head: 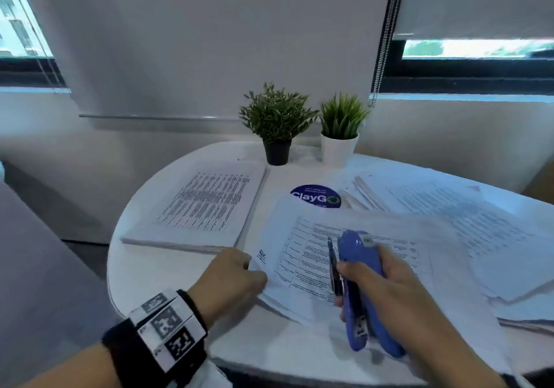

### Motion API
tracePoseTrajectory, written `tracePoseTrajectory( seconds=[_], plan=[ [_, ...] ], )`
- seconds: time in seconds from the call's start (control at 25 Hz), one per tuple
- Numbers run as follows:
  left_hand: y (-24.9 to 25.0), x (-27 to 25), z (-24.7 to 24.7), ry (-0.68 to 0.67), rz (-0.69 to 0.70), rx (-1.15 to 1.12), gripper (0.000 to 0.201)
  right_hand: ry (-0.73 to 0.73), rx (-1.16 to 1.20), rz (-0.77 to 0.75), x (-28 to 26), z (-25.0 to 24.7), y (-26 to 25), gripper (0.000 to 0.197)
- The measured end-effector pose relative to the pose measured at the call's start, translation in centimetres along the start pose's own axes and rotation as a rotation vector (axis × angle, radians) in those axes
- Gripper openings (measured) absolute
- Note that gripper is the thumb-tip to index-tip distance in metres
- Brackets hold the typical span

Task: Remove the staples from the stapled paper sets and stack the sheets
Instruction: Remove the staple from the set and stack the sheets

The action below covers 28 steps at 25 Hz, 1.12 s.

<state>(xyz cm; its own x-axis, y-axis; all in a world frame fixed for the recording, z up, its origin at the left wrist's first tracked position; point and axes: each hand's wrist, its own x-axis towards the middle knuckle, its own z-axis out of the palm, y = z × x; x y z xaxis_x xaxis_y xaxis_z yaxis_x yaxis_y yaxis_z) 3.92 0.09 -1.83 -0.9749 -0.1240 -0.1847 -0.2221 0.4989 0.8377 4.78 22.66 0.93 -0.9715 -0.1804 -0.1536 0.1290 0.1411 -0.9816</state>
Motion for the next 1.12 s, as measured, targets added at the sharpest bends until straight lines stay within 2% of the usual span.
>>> tracePoseTrajectory(
  seconds=[0.08,0.12,0.16,0.24,0.28,0.36,0.44,0.52,0.68,0.76,0.88,1.04,1.12],
  plan=[
    [-1.7,-0.5,0.7,0.057,0.053,0.029,0.017,0.015,-0.183,0.021,0.3,0.0,-0.7,0.018],
    [-2.7,-0.7,1.2,0.112,0.079,0.127,0.021,0.013,-0.287,0.025,0.5,0.2,-1.2,0.019],
    [-3.5,-0.8,1.4,0.161,0.102,0.284,0.032,0.006,-0.391,0.015,0.6,0.4,-1.4,0.019],
    [-4.8,-1.2,1.5,0.208,0.171,0.557,0.075,0.006,-0.61,-0.045,1.6,0.7,-1.6,0.023],
    [-5.3,-1.2,1.5,0.192,0.246,0.633,0.083,0.007,-0.703,-0.076,2.1,0.8,-1.7,0.025],
    [-5.9,-1.4,1.6,0.088,0.39,0.761,0.077,-0.001,-0.836,-0.124,3.0,1.1,-1.9,0.025],
    [-6.3,-1.7,1.7,0.001,0.437,0.826,0.074,-0.044,-0.932,-0.145,3.9,1.7,-2.1,0.026],
    [-6.2,-2.5,1.9,-0.02,0.46,0.836,0.074,-0.097,-1.042,-0.18,4.6,2.2,-2.1,0.028],
    [-6.2,-3.3,2.1,-0.013,0.613,0.771,0.06,-0.2,-1.249,-0.286,6.1,3.3,-1.9,0.026],
    [-6.0,-2.9,1.7,-0.015,0.61,0.682,0.052,-0.286,-1.352,-0.325,6.7,3.8,-1.6,0.023],
    [-5.8,-2.2,1.6,0.034,0.52,0.658,0.048,-0.392,-1.44,-0.353,7.3,4.5,-1.1,0.021],
    [-5.7,-1.4,1.7,-0.028,0.39,0.887,0.094,-0.424,-1.449,-0.375,7.8,4.7,-0.9,0.023],
    [-5.7,-0.9,1.7,-0.044,0.368,0.95,0.103,-0.433,-1.415,-0.373,7.9,4.9,-0.9,0.022]
  ],
)
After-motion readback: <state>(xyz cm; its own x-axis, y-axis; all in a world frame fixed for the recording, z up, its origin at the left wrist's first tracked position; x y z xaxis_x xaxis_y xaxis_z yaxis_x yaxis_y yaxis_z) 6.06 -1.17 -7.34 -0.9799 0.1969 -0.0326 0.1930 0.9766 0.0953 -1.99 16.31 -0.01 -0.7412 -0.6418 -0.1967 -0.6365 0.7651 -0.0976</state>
